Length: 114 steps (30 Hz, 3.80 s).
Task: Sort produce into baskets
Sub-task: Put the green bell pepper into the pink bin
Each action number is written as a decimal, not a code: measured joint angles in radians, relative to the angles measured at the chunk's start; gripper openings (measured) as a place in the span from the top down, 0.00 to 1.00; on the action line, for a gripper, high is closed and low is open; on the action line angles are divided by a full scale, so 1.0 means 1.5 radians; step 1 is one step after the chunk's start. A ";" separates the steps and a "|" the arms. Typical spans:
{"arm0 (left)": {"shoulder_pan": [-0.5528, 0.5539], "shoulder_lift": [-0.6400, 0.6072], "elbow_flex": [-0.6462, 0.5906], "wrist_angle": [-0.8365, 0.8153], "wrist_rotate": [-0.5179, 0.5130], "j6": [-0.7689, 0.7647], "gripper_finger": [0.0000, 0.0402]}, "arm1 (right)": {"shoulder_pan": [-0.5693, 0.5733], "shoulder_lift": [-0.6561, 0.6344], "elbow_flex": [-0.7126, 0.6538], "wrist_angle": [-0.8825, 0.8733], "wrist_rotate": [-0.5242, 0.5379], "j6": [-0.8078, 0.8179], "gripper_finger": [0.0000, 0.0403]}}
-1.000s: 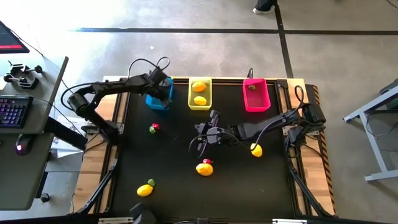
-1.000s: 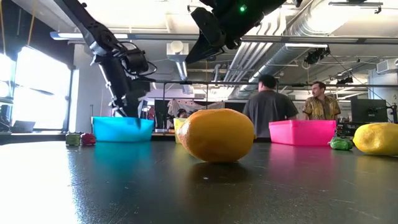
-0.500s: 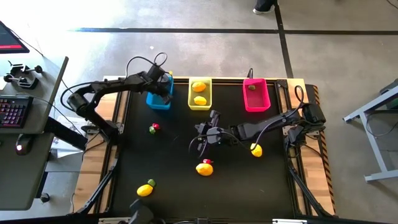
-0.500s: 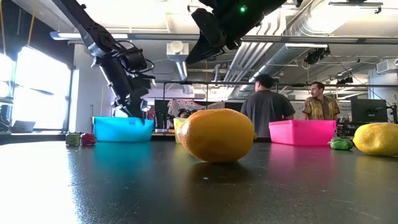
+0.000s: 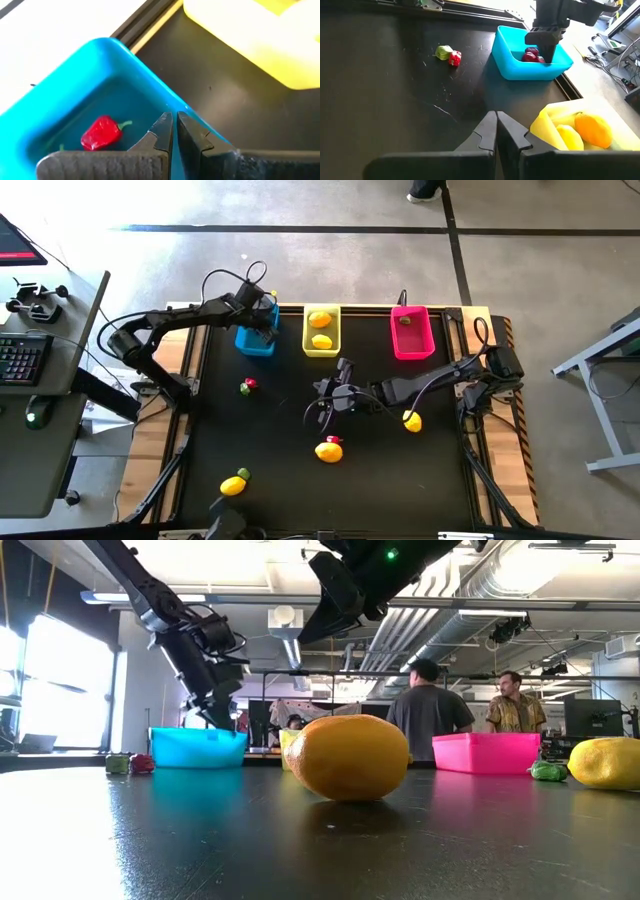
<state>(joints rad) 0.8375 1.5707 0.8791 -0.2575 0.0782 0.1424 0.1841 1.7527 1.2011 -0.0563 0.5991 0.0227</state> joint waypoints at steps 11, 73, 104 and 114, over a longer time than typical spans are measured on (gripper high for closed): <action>0.000 0.000 0.000 0.035 -0.001 0.030 0.98 | 0.000 0.000 0.000 -0.010 -0.001 0.000 1.00; -0.336 -0.257 -0.330 0.281 -0.155 0.106 0.98 | -0.035 0.000 -0.093 0.095 -0.096 -0.031 1.00; -0.333 -0.214 -0.330 0.382 -0.109 0.111 0.98 | -0.041 0.000 -0.174 0.243 -0.159 -0.042 1.00; -0.358 -0.213 -0.330 0.381 -0.059 0.112 0.98 | -0.041 0.000 -0.223 0.273 -0.162 0.007 1.00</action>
<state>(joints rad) 0.3000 1.2514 0.3847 0.3134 -0.0107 0.3101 0.1223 1.7527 0.8673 0.3538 0.3565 0.0331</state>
